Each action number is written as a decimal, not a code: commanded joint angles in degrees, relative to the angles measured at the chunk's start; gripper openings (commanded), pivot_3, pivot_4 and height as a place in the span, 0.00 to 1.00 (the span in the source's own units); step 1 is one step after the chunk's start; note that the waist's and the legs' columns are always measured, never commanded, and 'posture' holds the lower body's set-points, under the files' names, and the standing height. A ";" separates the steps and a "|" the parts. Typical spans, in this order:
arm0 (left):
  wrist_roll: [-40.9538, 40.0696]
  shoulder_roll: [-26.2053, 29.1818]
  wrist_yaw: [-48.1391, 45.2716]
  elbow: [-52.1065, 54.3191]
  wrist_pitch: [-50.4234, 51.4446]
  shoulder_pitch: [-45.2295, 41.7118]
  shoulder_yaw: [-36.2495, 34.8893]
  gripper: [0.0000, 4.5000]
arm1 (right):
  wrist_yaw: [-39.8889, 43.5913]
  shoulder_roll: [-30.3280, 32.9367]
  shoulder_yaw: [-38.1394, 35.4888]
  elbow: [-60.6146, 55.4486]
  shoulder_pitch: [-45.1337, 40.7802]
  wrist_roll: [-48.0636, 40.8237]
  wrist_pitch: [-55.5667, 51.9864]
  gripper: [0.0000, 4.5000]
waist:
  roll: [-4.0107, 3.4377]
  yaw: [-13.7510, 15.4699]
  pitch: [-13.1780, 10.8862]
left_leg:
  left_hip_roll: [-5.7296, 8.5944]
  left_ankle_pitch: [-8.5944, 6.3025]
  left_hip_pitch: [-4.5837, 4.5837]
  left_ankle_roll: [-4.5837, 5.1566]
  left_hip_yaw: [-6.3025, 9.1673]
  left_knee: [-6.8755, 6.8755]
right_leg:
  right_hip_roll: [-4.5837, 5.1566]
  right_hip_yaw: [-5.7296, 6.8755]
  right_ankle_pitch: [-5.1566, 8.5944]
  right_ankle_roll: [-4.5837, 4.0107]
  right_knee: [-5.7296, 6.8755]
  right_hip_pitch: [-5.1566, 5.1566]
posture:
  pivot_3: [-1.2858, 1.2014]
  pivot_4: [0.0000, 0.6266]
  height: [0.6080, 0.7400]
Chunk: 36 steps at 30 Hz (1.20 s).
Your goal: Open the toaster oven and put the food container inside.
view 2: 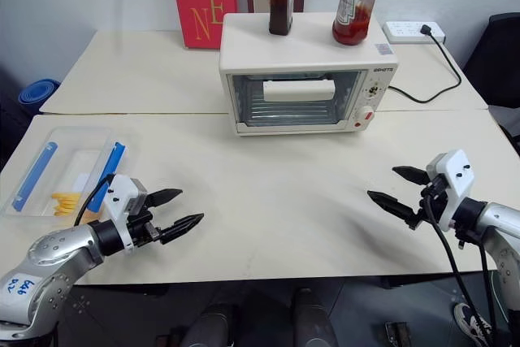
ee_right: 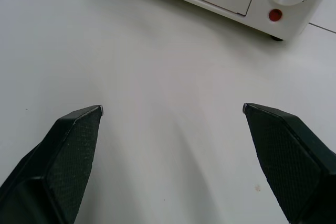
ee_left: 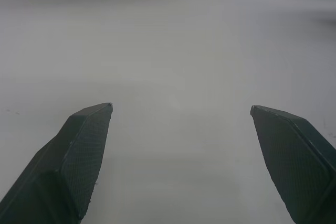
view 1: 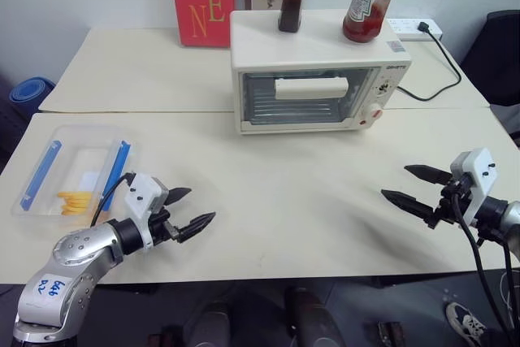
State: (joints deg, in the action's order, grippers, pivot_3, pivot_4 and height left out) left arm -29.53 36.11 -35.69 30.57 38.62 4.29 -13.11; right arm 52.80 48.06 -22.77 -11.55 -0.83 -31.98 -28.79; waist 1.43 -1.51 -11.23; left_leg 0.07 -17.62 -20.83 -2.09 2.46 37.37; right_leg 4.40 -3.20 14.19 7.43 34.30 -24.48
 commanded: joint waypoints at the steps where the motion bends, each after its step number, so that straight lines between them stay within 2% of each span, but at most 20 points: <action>1: 0.99 -0.14 1.04 1.04 -1.63 0.11 -0.01 1.00 | -0.69 0.69 -0.36 -2.30 -0.82 0.17 0.29 0.99 | 0.00 0.00 0.00 | 0.00 0.00 0.00 0.00 0.00 0.00 | 0.00 0.00 0.00 0.00 0.00 0.00 | 0.52 0.24 1.00; 6: 0.68 -2.07 4.06 -0.32 -0.60 -1.60 -0.44 1.00 | -2.99 0.30 1.22 -1.84 -2.83 1.41 -0.35 0.99 | 0.00 0.00 0.00 | 0.00 0.00 0.00 0.00 0.00 0.00 | 0.00 0.00 0.00 0.01 0.01 0.00 | 0.52 0.24 1.00; 13: -3.59 -3.60 3.18 1.91 0.46 -2.94 -0.64 1.00 | -4.13 -0.76 1.09 -2.62 -6.65 -2.96 -5.06 0.99 | 0.00 0.03 0.00 | 0.00 0.00 -0.02 0.00 0.01 0.00 | 0.00 0.00 -0.01 0.02 -0.01 -0.01 | 0.52 0.24 1.00; 16: -9.87 -3.19 2.81 3.00 4.62 -6.25 -2.02 1.00 | -5.80 -2.12 1.03 -2.34 -12.07 -6.90 -8.70 0.99 | 0.00 -0.03 0.00 | 0.00 0.00 -0.02 0.00 0.01 0.05 | 0.00 -0.01 -0.02 0.03 0.03 -0.01 | 0.52 0.24 1.00; 19: -17.99 -1.31 1.50 3.78 8.33 -13.26 -3.55 1.00 | -6.52 -4.00 3.71 1.16 -20.87 -8.14 -10.49 0.99 | 0.00 -0.10 -0.01 | 0.00 0.00 -0.02 0.00 0.01 0.11 | 0.00 0.00 -0.02 0.04 0.11 -0.02 | 0.52 0.24 1.00; 23: -25.89 1.83 1.21 1.96 12.05 -24.06 -4.64 1.00 | -8.37 -9.08 8.68 10.75 -33.34 -4.50 -8.12 0.99 | 0.01 -0.23 -0.01 | 0.00 0.00 0.00 0.00 0.03 0.15 | -0.02 0.02 -0.02 0.04 0.15 -0.02 | 0.52 0.24 1.00; 26: -29.21 4.45 1.12 0.77 13.72 -29.26 -5.14 1.00 | -7.82 -11.40 11.76 16.55 -38.17 -1.20 -5.45 0.99 | 0.00 -0.15 0.00 | 0.00 0.00 -0.08 -0.01 0.04 0.04 | -0.02 0.01 -0.03 0.05 0.12 -0.10 | 0.52 0.24 1.00; 31: -27.80 9.21 -1.85 0.32 12.43 -34.04 -3.39 1.00 | -5.80 -13.31 14.25 24.44 -43.78 2.14 -1.42 0.99 | -0.03 -0.14 -0.02 | 0.01 0.03 -0.51 -0.04 -0.01 0.02 | 0.01 0.01 -0.02 0.05 0.21 -0.49 | 0.52 0.24 1.00; 36: -26.29 9.16 -1.27 -1.33 11.25 -36.67 -1.70 1.00 | -1.45 -14.16 14.79 23.50 -45.45 0.39 -1.83 0.99 | -0.03 -0.33 -0.02 | 0.02 0.03 -0.54 -0.05 -0.12 0.07 | 0.04 -0.02 -0.07 0.13 0.19 -0.54 | 0.52 0.24 1.00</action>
State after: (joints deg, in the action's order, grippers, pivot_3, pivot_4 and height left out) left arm -56.76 45.16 -37.01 29.51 51.21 -31.50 -14.59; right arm 49.34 33.58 -7.13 14.87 -44.80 -29.85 -31.28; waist 1.41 -1.84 -11.25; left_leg 0.09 -17.58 -21.30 -2.16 2.30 37.42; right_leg 4.43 -3.24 14.12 7.56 34.49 -25.02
